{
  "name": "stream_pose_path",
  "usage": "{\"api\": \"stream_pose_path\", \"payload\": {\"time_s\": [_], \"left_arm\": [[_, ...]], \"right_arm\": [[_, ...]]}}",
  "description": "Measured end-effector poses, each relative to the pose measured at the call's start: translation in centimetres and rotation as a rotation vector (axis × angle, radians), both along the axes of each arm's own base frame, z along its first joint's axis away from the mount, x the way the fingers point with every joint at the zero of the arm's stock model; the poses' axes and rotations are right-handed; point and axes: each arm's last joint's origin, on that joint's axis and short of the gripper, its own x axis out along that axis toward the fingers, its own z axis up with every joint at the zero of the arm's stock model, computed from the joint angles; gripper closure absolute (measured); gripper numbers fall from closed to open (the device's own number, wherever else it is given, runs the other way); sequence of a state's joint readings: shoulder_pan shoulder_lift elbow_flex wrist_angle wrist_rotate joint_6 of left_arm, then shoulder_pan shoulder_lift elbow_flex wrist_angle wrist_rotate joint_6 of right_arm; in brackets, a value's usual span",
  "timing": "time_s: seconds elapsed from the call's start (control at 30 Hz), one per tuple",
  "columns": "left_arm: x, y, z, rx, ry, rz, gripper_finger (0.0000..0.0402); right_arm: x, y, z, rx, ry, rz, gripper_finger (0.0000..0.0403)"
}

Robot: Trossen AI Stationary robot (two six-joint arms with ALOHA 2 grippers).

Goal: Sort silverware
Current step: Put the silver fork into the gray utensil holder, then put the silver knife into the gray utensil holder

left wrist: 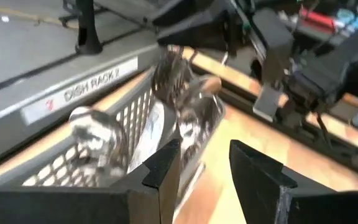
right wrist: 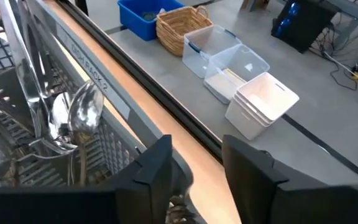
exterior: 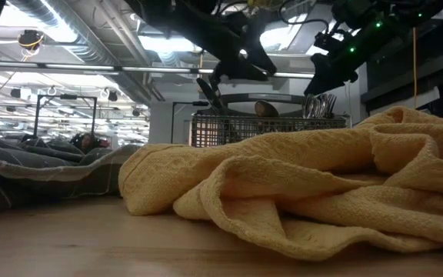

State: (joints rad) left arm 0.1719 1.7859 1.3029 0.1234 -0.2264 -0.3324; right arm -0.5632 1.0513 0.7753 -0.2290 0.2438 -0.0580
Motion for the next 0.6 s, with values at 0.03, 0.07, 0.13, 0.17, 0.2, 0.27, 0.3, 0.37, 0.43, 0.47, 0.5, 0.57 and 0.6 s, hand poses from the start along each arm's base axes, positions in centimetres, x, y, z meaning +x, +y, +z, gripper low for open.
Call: {"api": "stream_pose_path", "payload": {"time_s": [0.03, 0.07, 0.13, 0.17, 0.2, 0.27, 0.3, 0.37, 0.43, 0.47, 0.5, 0.57, 0.6], "left_arm": [[-0.5, -0.1, 0.3, -0.013, 0.024, -0.013, 0.0274], [-1.0, -0.3, 0.6, -0.037, 0.059, -0.028, 0.0274], [-2.3, -0.7, 1.0, -0.112, 0.138, -0.068, 0.0274], [-2.8, -1.0, 1.0, -0.164, 0.176, -0.084, 0.0274], [-3.5, -1.3, 1.2, -0.215, 0.210, -0.097, 0.0274], [-4.7, -2.0, 1.3, -0.333, 0.279, -0.094, 0.0274], [-5.1, -2.4, 1.1, -0.381, 0.323, -0.080, 0.0274], [-5.5, -3.2, 0.4, -0.450, 0.392, -0.050, 0.0274], [-5.8, -4.1, -0.7, -0.488, 0.482, -0.032, 0.0274], [-5.8, -4.4, -1.0, -0.494, 0.499, -0.033, 0.0274], [-5.8, -4.8, -1.4, -0.494, 0.513, -0.037, 0.0274], [-5.9, -5.3, -2.4, -0.499, 0.555, -0.038, 0.0274], [-5.9, -5.5, -2.6, -0.506, 0.559, -0.035, 0.0274]], "right_arm": [[0.0, 0.0, 0.3, 0.002, 0.004, 0.000, 0.0257], [0.0, 0.0, 0.7, 0.000, 0.001, 0.000, 0.0256], [0.1, 0.0, 1.9, -0.009, -0.013, 0.000, 0.0255], [0.0, 0.0, 2.4, -0.009, -0.014, 0.001, 0.0254], [0.0, 0.0, 2.9, -0.006, -0.009, 0.001, 0.0254], [-0.1, 0.0, 4.0, -0.008, -0.013, 0.001, 0.0254], [-0.1, 0.1, 4.5, -0.012, -0.021, 0.002, 0.0254], [-0.1, 0.1, 5.6, -0.018, -0.038, 0.008, 0.0254], [-0.2, 0.2, 6.4, -0.022, -0.052, 0.017, 0.0254], [-0.2, 0.2, 6.8, -0.028, -0.061, 0.017, 0.0254], [-0.2, 0.2, 7.2, -0.035, -0.072, 0.017, 0.0254], [-0.2, 0.2, 7.7, -0.044, -0.085, 0.017, 0.0254], [-0.2, 0.2, 7.9, -0.046, -0.089, 0.017, 0.0254]]}}
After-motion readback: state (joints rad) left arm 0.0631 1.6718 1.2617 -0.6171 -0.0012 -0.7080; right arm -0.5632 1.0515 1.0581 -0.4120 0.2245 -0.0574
